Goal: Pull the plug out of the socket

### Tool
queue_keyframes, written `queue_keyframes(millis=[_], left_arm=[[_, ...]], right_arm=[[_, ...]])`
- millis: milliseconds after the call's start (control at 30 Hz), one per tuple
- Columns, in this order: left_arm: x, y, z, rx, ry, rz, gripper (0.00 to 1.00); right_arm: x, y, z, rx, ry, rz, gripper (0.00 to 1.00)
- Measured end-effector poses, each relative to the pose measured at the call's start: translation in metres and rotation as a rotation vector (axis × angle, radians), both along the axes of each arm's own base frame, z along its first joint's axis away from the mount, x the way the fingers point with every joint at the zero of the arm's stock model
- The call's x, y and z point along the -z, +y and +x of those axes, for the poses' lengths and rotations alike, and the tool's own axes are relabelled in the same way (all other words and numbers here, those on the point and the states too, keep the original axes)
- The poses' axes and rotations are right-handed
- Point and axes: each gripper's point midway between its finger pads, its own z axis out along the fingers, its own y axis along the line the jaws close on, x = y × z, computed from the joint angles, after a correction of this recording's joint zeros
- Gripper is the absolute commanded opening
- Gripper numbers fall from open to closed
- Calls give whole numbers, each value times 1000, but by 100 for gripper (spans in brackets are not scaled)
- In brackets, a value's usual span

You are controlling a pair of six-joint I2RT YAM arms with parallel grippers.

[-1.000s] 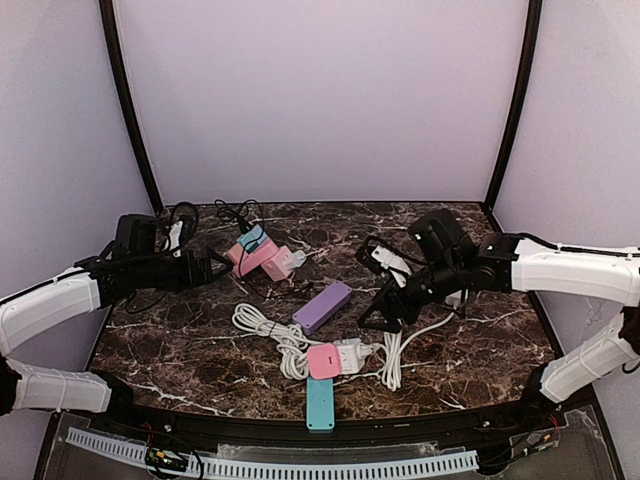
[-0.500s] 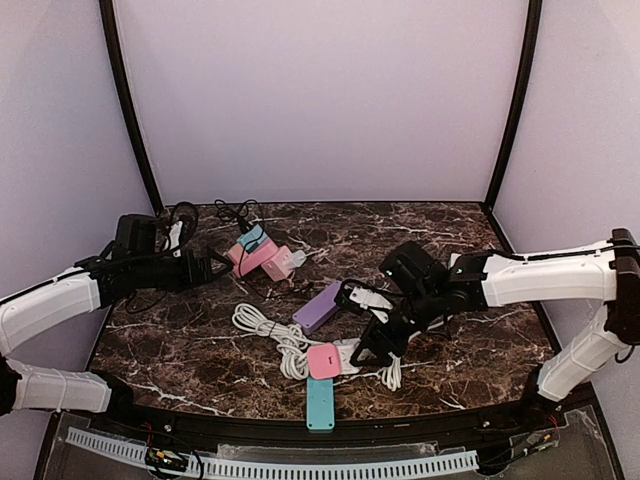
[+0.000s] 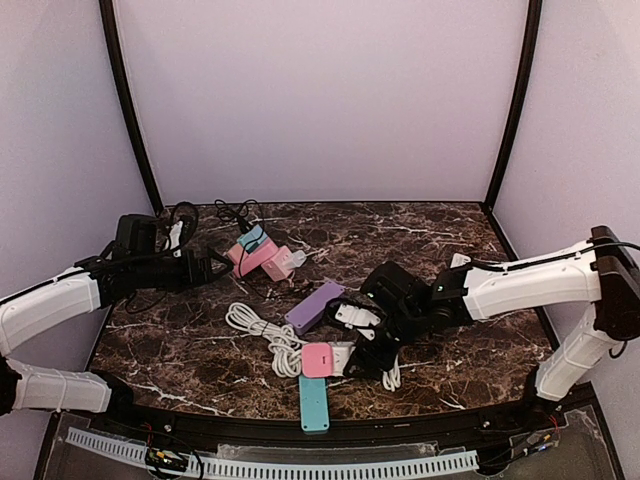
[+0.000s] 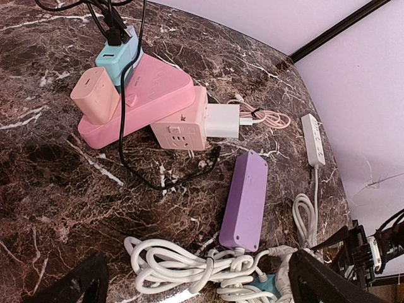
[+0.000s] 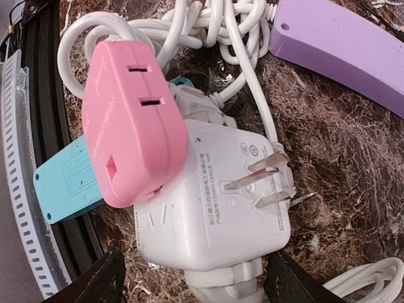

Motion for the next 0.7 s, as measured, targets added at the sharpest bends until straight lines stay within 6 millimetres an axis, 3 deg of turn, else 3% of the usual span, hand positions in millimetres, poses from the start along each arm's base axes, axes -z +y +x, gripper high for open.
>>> queue_keyframes(millis=[300,700], left_arm=[[0,-2,-2,11,0,-4,100],[10,-13,5,58,40,8,100]], right_arm=[[9,2,7,35,-66,-57,71],[18,12,50,302,-172,-135,66]])
